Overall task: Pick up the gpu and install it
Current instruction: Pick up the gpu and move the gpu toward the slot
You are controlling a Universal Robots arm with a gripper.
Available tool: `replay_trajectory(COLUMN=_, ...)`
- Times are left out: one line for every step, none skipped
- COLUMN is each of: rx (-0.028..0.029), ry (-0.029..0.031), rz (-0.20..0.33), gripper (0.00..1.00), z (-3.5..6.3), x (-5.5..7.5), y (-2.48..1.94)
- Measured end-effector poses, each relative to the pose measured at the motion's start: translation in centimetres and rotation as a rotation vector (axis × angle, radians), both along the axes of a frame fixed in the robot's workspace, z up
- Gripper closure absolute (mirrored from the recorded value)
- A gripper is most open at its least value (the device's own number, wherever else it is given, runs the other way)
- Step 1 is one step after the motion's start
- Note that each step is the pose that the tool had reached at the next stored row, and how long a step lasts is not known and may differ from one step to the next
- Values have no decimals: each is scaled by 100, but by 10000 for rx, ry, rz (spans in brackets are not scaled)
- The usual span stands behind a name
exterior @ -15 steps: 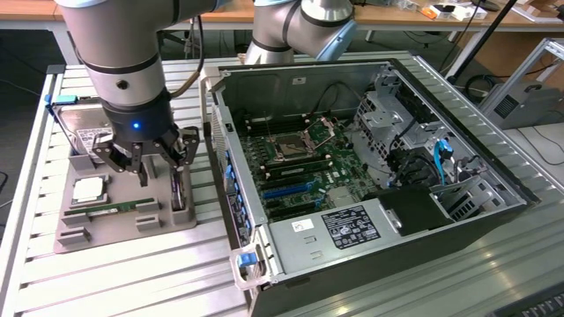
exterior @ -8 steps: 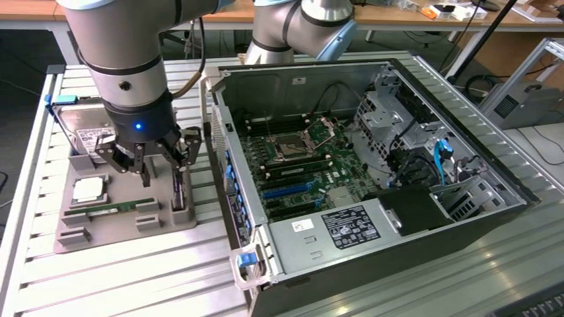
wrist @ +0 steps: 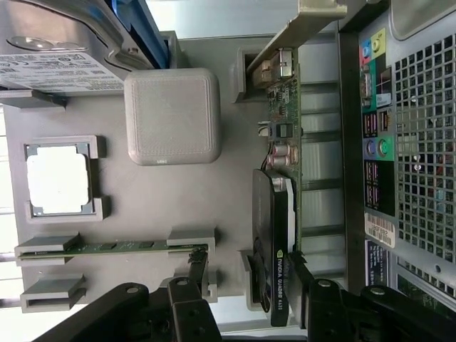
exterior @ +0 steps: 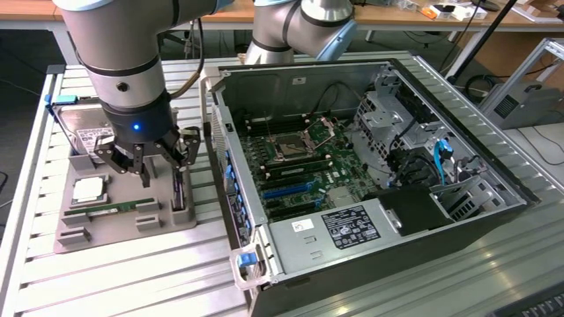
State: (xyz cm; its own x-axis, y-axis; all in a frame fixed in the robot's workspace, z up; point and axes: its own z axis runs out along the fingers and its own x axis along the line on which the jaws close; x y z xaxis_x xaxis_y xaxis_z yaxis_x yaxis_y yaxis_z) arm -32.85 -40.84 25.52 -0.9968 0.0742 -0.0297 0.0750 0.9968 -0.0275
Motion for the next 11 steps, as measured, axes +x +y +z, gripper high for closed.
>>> replay_trajectory(rx=0, ry=-1, rz=0, gripper=46, z=-1, x=0, y=0)
replay_trajectory(rx=1, ry=-1, rz=-1, gripper=46, z=-1, x=0, y=0)
replay_trajectory(rx=1, ry=-2, rz=0, gripper=46, z=-1, x=0, y=0)
replay_trajectory(rx=1, ry=-2, rz=0, gripper=46, z=-1, x=0, y=0)
replay_trajectory(rx=1, ry=-2, rz=-1, gripper=46, z=-1, x=0, y=0)
replay_trajectory(rx=3, ry=-4, rz=-1, gripper=46, z=3, x=0, y=0)
replay_trajectory(rx=3, ry=-4, rz=-1, gripper=46, z=9, x=0, y=0)
replay_trajectory(rx=3, ry=-4, rz=0, gripper=46, z=28, x=0, y=0)
replay_trajectory(rx=2, ry=-3, rz=-1, gripper=46, z=45, x=0, y=0)
replay_trajectory(rx=3, ry=-5, rz=-1, gripper=46, z=56, x=1, y=0)
replay_trajectory(rx=1, ry=3, rz=1, gripper=46, z=58, x=17, y=-1)
